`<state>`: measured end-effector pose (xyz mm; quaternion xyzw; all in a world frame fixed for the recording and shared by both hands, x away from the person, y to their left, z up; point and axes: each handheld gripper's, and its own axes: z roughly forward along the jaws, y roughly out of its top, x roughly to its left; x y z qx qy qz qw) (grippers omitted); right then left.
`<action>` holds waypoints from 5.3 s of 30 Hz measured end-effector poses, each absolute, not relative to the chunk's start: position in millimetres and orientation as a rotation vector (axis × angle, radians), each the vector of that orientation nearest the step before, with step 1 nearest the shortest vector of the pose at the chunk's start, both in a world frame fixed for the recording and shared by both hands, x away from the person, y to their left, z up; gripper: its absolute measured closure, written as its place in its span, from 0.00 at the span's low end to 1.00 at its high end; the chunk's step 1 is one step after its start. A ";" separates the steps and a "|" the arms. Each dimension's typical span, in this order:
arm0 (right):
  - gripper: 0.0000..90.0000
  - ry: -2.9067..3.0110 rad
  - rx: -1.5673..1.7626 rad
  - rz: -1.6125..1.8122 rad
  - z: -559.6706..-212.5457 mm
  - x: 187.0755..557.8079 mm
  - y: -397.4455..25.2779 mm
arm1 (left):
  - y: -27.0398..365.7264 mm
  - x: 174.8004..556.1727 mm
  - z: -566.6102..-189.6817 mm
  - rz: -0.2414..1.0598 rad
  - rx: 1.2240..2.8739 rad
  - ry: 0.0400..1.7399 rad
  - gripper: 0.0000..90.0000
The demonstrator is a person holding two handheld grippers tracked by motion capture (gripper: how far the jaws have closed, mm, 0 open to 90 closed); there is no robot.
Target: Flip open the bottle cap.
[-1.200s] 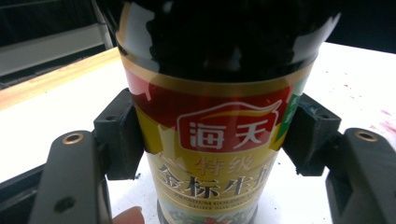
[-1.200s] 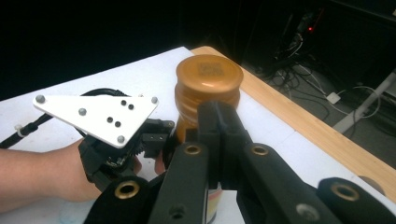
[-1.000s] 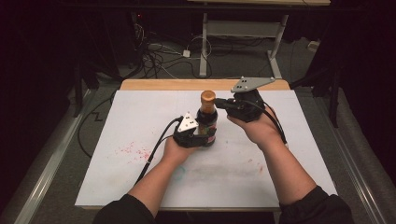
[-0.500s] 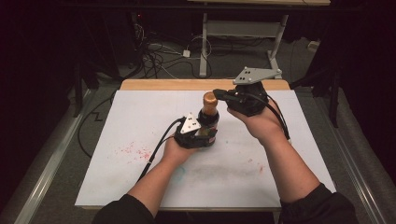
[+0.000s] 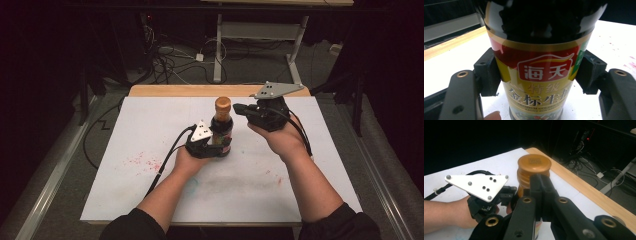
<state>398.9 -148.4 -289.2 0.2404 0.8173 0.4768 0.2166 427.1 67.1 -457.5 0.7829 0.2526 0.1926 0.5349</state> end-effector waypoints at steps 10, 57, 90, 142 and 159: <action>1.00 2.302 0.670 1.281 -296.6 400.3 -143.2 | 66.7 426.4 -457.6 0.462 1.865 0.600 0.33; 1.00 2.290 0.679 1.277 -289.2 407.0 -133.5 | 67.9 427.6 -458.1 0.452 1.857 0.609 0.33; 1.00 2.236 0.655 1.327 -272.8 405.3 -124.2 | 65.1 424.4 -457.2 0.479 1.873 0.590 0.33; 1.00 2.271 0.652 1.263 -274.1 410.2 -119.0 | 68.6 427.9 -460.8 0.443 1.839 0.608 0.33; 1.00 2.288 0.590 1.296 -269.9 413.7 -86.5 | 68.6 426.5 -460.4 0.449 1.844 0.603 0.32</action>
